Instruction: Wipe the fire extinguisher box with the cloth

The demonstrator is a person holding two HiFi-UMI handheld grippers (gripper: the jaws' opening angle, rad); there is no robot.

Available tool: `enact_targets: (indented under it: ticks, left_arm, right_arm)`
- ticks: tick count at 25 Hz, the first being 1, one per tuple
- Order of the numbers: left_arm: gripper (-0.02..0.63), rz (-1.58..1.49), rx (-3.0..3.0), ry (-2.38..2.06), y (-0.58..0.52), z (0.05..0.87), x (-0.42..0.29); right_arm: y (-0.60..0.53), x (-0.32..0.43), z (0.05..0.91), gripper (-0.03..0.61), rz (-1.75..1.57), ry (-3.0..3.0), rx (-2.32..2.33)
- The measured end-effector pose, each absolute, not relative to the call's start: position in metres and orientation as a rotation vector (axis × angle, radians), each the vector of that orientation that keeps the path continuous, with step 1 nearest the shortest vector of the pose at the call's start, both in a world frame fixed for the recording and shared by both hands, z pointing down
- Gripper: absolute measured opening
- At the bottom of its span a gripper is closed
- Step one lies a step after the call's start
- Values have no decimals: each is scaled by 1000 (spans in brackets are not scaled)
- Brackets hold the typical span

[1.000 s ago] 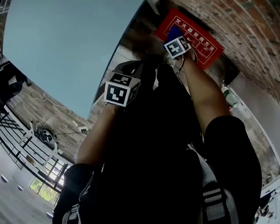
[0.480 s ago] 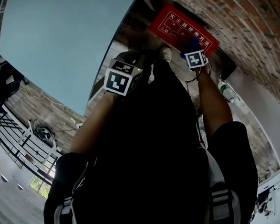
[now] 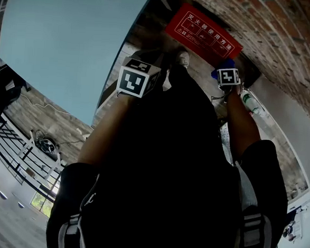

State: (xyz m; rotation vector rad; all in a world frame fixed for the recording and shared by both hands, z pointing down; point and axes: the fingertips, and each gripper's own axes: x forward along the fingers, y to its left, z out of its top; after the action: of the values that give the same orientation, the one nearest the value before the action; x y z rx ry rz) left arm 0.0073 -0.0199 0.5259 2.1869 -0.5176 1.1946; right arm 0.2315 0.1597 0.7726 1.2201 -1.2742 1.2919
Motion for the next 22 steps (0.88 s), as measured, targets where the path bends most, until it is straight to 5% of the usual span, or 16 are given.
enact_targets:
  ticks: [12, 22]
  left_arm:
    - [8, 1169, 2244, -459, -21, 514, 23]
    - [8, 1023, 2455, -235, -25, 449, 45]
  right_arm:
    - [145, 216, 733, 89, 1232, -1363, 1346]
    - [46, 183, 560, 89, 966, -1595, 1961]
